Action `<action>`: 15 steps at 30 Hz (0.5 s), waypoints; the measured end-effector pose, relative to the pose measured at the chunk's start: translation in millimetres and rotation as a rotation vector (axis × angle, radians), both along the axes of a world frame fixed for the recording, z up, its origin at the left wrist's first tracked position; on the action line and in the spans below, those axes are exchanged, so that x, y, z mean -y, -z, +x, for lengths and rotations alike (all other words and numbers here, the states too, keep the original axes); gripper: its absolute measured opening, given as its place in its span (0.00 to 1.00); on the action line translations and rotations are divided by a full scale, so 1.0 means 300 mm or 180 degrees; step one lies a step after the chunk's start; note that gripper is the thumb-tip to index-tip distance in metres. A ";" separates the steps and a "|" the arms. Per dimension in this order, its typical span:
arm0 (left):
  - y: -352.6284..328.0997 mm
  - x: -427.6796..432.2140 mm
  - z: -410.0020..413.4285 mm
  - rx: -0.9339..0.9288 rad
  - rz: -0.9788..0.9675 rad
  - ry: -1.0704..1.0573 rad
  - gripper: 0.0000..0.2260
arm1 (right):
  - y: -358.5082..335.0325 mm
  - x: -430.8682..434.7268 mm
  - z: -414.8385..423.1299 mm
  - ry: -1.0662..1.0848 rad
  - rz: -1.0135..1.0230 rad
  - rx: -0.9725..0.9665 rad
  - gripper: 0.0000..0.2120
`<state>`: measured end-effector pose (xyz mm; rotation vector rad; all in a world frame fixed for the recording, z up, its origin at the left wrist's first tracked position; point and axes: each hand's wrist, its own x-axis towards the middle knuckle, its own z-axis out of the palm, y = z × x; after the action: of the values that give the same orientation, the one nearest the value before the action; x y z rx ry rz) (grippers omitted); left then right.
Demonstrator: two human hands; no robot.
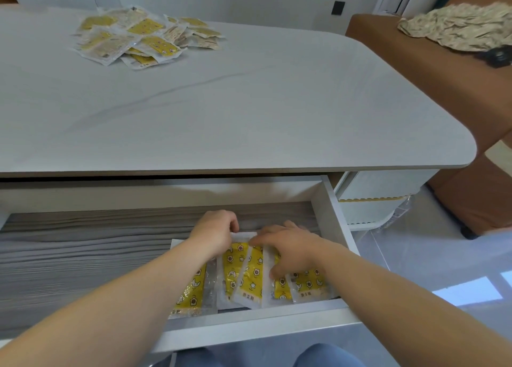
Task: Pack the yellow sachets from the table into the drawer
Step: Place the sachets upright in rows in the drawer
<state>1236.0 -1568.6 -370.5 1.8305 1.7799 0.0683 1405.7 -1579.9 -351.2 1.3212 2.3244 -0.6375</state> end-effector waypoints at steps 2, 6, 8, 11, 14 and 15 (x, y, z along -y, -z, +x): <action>0.014 -0.005 0.000 0.0363 -0.0153 -0.0167 0.14 | -0.003 0.003 -0.008 0.0168 0.0014 -0.0244 0.37; 0.024 0.002 0.002 0.1275 -0.0402 -0.0522 0.17 | 0.007 -0.011 0.000 0.0696 0.0127 -0.0268 0.34; 0.023 0.004 0.002 0.1354 -0.0423 -0.0506 0.18 | 0.013 -0.011 0.007 0.0593 0.0103 0.0003 0.33; 0.018 0.010 0.013 0.0965 -0.0384 -0.0089 0.19 | 0.006 -0.002 -0.001 0.0372 -0.0045 -0.0008 0.31; 0.007 0.013 0.014 0.0210 -0.0128 0.0291 0.21 | -0.010 0.011 -0.016 0.0125 -0.0069 -0.0075 0.30; 0.003 0.011 0.006 -0.0022 -0.0063 0.0322 0.22 | -0.012 0.015 -0.020 0.0011 -0.0071 -0.0076 0.30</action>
<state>1237.9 -1572.0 -371.5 1.9055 1.6836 0.0052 1399.8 -1584.4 -347.7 1.3150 2.3275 -0.6819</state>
